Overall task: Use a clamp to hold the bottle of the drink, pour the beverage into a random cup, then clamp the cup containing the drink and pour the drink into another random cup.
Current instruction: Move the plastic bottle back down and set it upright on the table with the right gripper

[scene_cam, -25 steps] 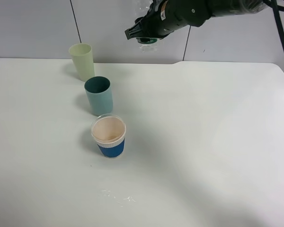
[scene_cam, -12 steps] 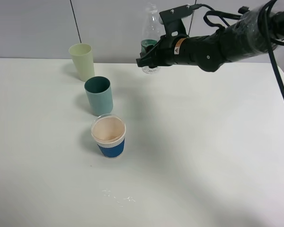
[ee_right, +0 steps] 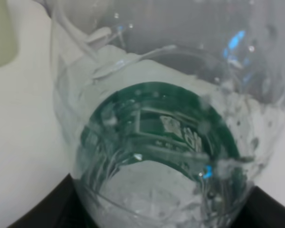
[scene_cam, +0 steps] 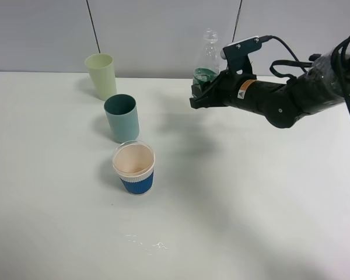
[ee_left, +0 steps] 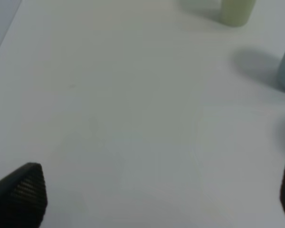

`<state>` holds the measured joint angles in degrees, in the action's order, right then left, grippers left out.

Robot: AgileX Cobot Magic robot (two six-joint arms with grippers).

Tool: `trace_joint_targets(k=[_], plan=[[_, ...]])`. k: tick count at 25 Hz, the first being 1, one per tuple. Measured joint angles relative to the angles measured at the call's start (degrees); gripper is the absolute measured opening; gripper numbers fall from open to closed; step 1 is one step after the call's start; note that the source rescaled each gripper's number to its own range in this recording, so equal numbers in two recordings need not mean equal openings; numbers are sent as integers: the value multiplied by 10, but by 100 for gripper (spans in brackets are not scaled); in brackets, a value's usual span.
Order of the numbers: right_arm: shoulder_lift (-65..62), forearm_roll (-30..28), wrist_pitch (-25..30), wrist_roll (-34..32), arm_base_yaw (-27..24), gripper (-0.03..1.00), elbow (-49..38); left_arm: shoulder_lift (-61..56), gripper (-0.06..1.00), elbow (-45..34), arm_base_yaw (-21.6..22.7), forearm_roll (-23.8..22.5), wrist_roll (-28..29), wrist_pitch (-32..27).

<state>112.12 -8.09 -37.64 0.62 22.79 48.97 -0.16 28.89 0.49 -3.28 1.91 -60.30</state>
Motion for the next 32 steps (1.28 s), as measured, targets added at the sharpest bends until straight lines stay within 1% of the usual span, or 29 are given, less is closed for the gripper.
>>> trace_joint_targets(k=[3,5,9,15,17,24,28,32], plan=[[0,46,-21,40,-8,0,-32,0,100,0,0,0,0,0],[0,66,-36,56,-16,0,-51,0,100,0,0,0,0,0],[0,81,-77,64,-29,0,-93,0,100,0,0,0,0,0],[14,89,-181,64,-37,0,-135,0,100,0,0,0,0,0],[30,95,-202,64,-37,0,-138,0,100,0,0,0,0,0],[75,95,-226,64,-38,0,-139,0,100,0,0,0,0,0],[89,95,-249,64,-38,0,-139,0,100,0,0,0,0,0],[92,94,-254,64,-38,0,-139,0,100,0,0,0,0,0]])
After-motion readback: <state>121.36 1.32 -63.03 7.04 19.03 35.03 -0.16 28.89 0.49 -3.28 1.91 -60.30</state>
